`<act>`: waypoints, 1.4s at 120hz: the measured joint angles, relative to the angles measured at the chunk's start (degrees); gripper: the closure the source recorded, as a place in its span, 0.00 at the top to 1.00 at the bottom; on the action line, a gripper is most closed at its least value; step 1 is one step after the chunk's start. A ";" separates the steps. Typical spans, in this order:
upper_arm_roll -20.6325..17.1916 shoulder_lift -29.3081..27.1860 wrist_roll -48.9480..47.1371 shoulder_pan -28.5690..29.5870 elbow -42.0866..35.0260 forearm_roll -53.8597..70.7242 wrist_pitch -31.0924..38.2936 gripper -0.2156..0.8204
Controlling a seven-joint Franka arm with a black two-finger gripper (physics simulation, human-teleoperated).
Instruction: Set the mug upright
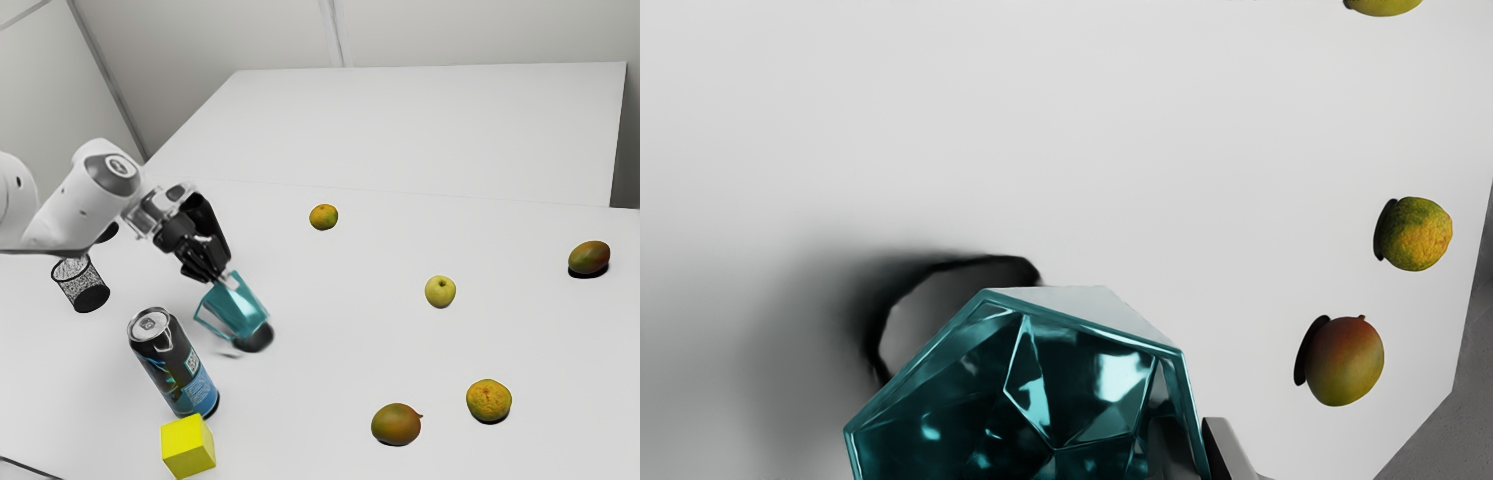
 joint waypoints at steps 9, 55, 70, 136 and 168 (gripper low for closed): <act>-0.61 -2.81 -0.34 -0.81 -0.17 2.99 1.66 0.04; -1.71 -12.00 -2.83 -11.86 -8.55 29.50 19.25 0.03; -2.44 -11.89 -5.42 -13.11 -8.65 37.44 22.41 0.03; -2.97 -8.24 -14.88 -15.78 -10.41 46.15 29.80 0.03; -2.79 -6.63 -17.86 -16.70 -10.41 46.17 31.03 0.05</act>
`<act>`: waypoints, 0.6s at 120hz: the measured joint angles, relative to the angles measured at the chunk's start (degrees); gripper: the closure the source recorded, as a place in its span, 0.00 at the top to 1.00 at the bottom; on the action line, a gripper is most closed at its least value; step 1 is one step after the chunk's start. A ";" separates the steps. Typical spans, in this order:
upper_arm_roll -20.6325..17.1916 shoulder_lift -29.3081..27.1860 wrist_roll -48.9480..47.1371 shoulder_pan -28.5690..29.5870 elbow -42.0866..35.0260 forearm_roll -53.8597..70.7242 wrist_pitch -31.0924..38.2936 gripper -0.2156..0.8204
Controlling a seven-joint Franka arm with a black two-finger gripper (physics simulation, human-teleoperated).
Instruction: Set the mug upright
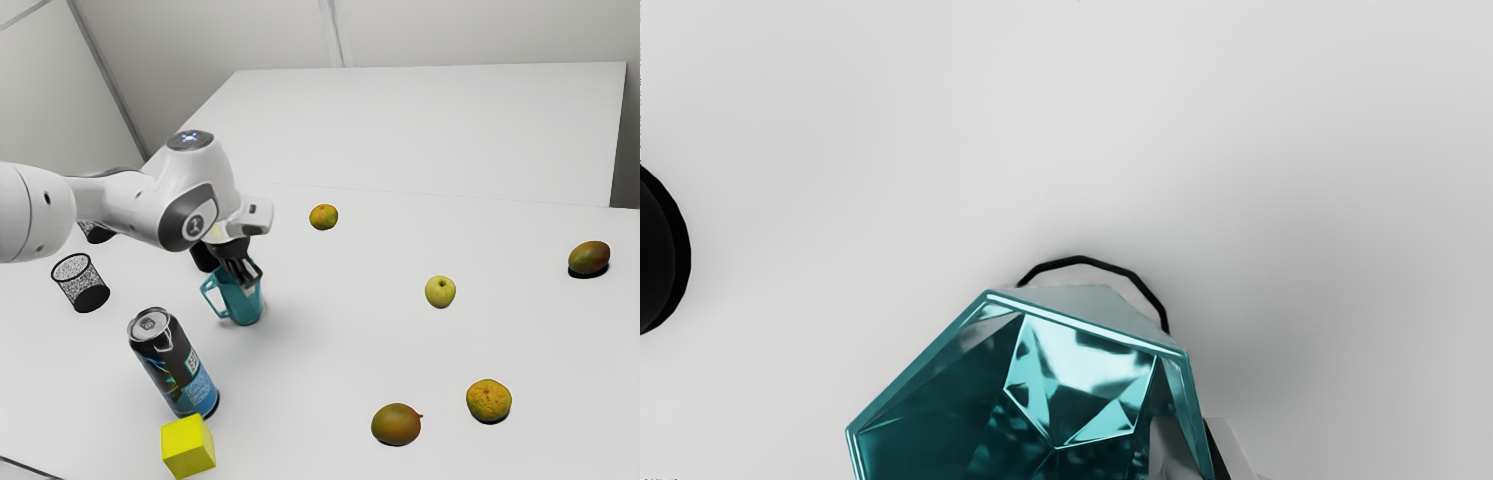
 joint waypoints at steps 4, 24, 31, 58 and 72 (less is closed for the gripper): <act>-0.02 0.00 -0.21 0.09 0.00 -0.16 0.04 0.12; -0.09 -1.65 -1.05 1.08 0.00 -0.78 -0.20 0.46; -0.12 -2.89 -1.33 1.49 0.11 -0.95 -0.51 0.54; 0.36 -0.67 -2.22 2.31 10.30 -2.93 -5.24 0.70; 2.68 2.02 -2.51 0.77 22.30 -4.66 -13.12 0.74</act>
